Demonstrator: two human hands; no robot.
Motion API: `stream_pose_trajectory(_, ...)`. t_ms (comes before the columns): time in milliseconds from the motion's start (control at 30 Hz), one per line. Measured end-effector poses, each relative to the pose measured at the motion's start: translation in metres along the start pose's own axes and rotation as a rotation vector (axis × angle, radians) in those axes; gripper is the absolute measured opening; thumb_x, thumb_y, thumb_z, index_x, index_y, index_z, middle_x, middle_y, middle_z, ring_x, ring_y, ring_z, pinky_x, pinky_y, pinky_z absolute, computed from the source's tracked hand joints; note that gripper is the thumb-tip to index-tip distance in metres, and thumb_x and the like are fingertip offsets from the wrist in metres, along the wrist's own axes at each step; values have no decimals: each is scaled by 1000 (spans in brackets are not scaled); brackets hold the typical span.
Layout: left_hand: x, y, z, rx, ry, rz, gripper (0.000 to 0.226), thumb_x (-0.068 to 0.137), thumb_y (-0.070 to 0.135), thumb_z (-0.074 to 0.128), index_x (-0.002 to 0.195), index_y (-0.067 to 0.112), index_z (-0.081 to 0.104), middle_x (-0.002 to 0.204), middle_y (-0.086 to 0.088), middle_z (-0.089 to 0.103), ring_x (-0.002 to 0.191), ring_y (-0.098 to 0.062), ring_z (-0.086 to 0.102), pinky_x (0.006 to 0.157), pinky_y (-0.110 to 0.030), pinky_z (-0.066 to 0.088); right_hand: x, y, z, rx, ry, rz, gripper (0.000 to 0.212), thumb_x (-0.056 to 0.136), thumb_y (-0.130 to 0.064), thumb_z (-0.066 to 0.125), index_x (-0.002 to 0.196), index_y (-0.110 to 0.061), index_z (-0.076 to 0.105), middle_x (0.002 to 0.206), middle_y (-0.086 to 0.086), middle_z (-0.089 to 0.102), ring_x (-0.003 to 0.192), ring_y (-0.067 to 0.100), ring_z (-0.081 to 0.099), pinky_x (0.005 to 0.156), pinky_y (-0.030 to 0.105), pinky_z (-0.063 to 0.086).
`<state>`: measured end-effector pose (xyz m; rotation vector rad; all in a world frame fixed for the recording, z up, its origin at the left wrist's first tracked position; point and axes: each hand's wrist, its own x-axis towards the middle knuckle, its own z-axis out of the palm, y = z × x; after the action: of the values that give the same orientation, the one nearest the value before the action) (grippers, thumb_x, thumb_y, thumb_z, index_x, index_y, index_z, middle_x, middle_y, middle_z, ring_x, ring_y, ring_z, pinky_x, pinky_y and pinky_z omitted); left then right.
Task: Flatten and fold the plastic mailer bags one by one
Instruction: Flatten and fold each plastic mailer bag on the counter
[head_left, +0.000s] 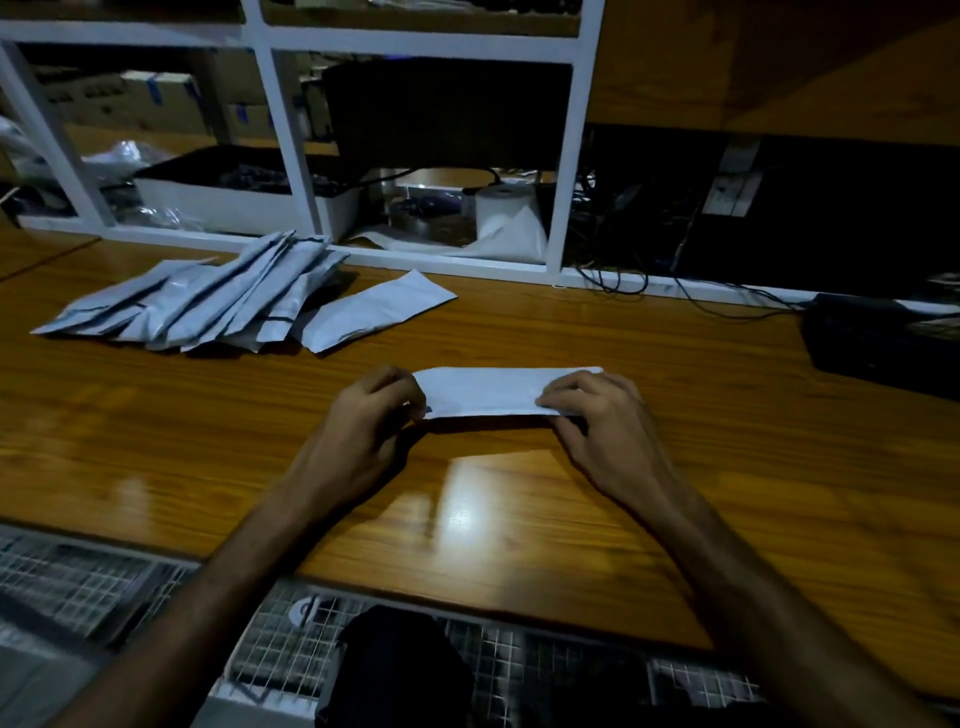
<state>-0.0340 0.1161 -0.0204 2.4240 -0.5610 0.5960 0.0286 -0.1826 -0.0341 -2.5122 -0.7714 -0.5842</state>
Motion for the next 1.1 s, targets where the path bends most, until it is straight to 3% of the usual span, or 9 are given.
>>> stream_pose_trajectory(100, -8, 13, 7, -16, -53, 36, 14, 94, 5, 69, 105, 13, 66, 115, 6, 61, 107, -7, 63, 82, -38, 60, -33, -1, -18, -37, 3, 11, 22, 90, -14, 76, 110, -24, 79, 117, -8, 72, 113, 13, 63, 100, 37, 39)
stream_pose_trajectory(300, -18, 42, 24, -42, -110, 16, 24, 92, -1, 69, 98, 22, 65, 111, 9, 62, 103, -9, 62, 77, -39, 59, -93, -7, -53, -22, 8, 93, 16, 96, -26, 70, 111, -27, 77, 121, -11, 70, 116, 9, 60, 106, 36, 36)
stream_pose_trajectory(400, -20, 53, 31, -45, -126, -24, 28, 91, -4, 67, 96, 23, 66, 108, 9, 62, 104, -12, 61, 78, -44, 57, -104, -8, -64, -26, -42, 158, 25, 89, -35, 65, 112, -32, 76, 124, -16, 68, 118, 4, 58, 112, 39, 35)
stream_pose_trajectory(567, -19, 86, 42, 168, -50, -86, 5, 97, 21, 69, 98, 26, 69, 108, 10, 63, 104, -16, 57, 77, -40, 49, -111, -10, -72, 23, 16, 293, 34, 84, -39, 60, 112, -30, 76, 123, -17, 68, 117, 1, 59, 119, 40, 31)
stream_pose_trajectory(667, -7, 105, 53, 250, -19, -76, 11, 99, 30, 65, 105, 23, 71, 113, 4, 65, 112, -22, 55, 87, -43, 48, -104, -15, -64, 15, 83, 335, 28, 93, -32, 61, 114, -23, 76, 120, -10, 72, 113, 8, 63, 114, 46, 40)
stream_pose_trajectory(767, 13, 127, 77, 226, -36, -145, 25, 103, 31, 57, 121, 20, 71, 129, -1, 64, 121, -21, 55, 101, -41, 49, -88, -28, -53, 16, 77, 368, 30, 100, -24, 59, 124, -15, 74, 129, -2, 71, 121, 15, 62, 111, 46, 45)
stream_pose_trajectory(900, 36, 142, 110, 73, -155, -201, 21, 101, 13, 49, 111, 11, 67, 132, -11, 62, 128, -27, 52, 100, -39, 45, -64, -43, -39, 7, -82, 424, 40, 107, -16, 45, 144, -9, 58, 156, 3, 50, 144, 19, 45, 124, 33, 27)
stream_pose_trajectory(1000, 38, 138, 119, 37, -209, -236, 25, 94, 4, 47, 112, 7, 64, 136, -14, 61, 134, -31, 49, 107, -40, 44, -60, -40, -30, -10, -143, 433, 42, 106, -11, 41, 146, -11, 52, 165, 5, 36, 151, 21, 33, 125, 34, 23)
stream_pose_trajectory(1100, 31, 135, 121, 47, -253, -211, 48, 102, 15, 37, 148, 8, 51, 161, -12, 42, 153, -27, 30, 125, -36, 19, -64, -37, -26, -53, -214, 364, 53, 106, -14, 35, 159, -11, 35, 169, 9, 26, 157, 21, 20, 129, 34, 12)
